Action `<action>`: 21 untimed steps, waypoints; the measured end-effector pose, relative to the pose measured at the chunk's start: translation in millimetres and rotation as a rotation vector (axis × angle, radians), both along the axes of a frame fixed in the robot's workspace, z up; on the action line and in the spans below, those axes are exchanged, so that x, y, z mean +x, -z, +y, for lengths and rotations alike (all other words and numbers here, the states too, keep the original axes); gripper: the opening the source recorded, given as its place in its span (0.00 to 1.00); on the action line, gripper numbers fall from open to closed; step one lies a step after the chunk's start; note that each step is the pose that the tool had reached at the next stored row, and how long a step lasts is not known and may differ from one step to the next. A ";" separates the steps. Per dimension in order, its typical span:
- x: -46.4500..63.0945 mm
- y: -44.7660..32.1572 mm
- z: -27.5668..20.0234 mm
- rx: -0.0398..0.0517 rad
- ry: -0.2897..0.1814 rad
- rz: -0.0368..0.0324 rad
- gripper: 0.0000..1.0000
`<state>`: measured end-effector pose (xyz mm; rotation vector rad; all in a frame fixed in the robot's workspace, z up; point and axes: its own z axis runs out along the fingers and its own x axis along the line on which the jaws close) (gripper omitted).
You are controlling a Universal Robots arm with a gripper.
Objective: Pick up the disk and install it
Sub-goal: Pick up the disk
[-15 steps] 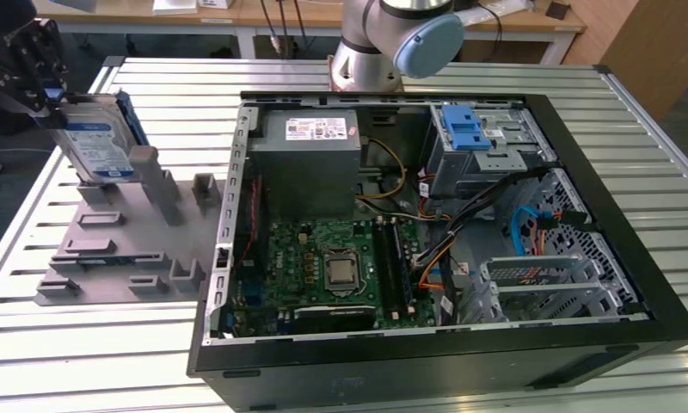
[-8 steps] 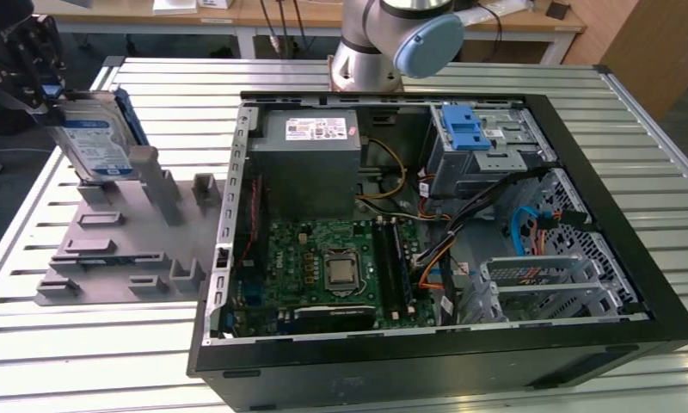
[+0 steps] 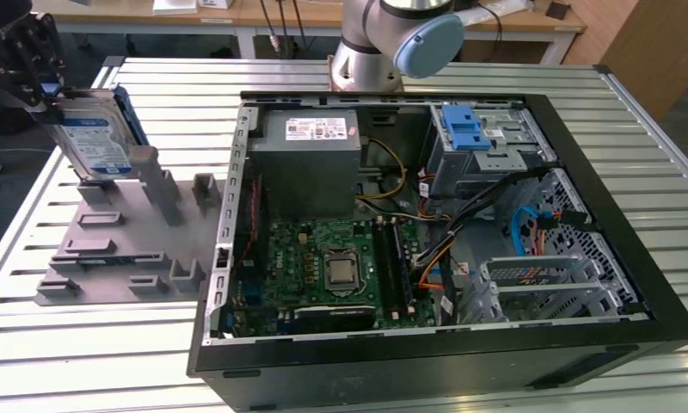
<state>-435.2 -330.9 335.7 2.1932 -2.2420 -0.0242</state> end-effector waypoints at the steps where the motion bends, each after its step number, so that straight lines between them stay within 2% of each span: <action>1: 0.0 -0.3 0.0 0.0000 0.000 -0.0001 0.36; 21: 0.0 -7.2 0.0 0.0000 0.000 -0.0001 0.36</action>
